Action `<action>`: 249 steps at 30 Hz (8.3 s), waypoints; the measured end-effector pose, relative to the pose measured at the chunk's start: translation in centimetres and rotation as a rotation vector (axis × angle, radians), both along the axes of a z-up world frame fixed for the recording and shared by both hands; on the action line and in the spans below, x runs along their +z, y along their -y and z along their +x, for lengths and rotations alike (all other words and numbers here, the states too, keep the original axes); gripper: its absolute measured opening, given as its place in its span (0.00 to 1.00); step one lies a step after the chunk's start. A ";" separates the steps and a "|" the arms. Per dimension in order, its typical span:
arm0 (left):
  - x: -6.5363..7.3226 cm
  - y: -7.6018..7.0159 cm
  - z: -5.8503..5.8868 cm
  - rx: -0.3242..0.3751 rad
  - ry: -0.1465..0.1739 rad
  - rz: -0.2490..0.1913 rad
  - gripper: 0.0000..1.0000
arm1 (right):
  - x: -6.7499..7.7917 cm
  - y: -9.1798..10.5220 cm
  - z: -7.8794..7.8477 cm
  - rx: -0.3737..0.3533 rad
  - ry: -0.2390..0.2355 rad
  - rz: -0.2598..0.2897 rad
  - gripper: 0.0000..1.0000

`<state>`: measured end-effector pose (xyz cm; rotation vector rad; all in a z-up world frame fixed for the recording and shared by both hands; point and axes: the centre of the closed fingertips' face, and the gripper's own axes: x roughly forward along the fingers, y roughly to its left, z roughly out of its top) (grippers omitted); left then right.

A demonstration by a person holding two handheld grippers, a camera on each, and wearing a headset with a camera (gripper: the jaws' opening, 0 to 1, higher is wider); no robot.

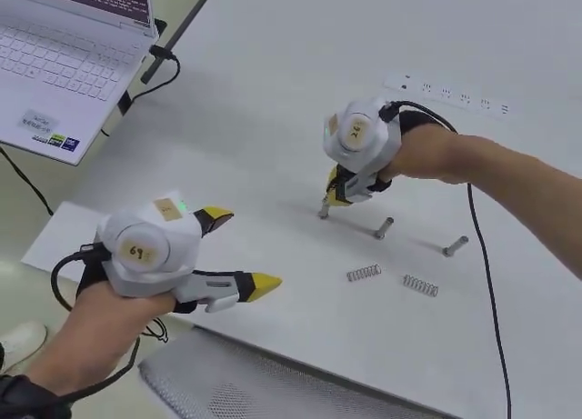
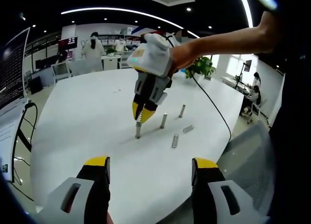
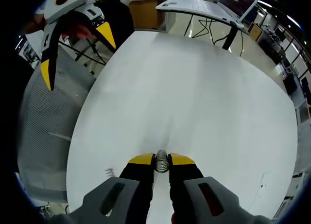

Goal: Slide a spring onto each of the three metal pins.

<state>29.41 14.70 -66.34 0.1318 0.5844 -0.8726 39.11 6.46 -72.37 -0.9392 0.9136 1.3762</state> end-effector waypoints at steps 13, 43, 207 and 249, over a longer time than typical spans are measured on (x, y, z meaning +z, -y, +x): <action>-0.1 -0.2 0.0 0.007 -0.002 -0.001 0.64 | -1.3 -0.2 0.0 0.012 -0.015 -0.025 0.09; -0.6 -0.8 -0.1 0.017 -0.015 0.005 0.64 | -4.2 -0.5 -0.3 0.031 -0.041 -0.071 0.09; 2.0 6.9 1.1 -0.191 0.035 0.047 0.65 | 6.8 20.1 -12.9 -0.970 0.138 0.541 0.58; -6.5 14.4 1.3 -0.390 -0.084 0.101 0.56 | 6.7 21.0 -17.2 -1.055 0.137 0.533 0.59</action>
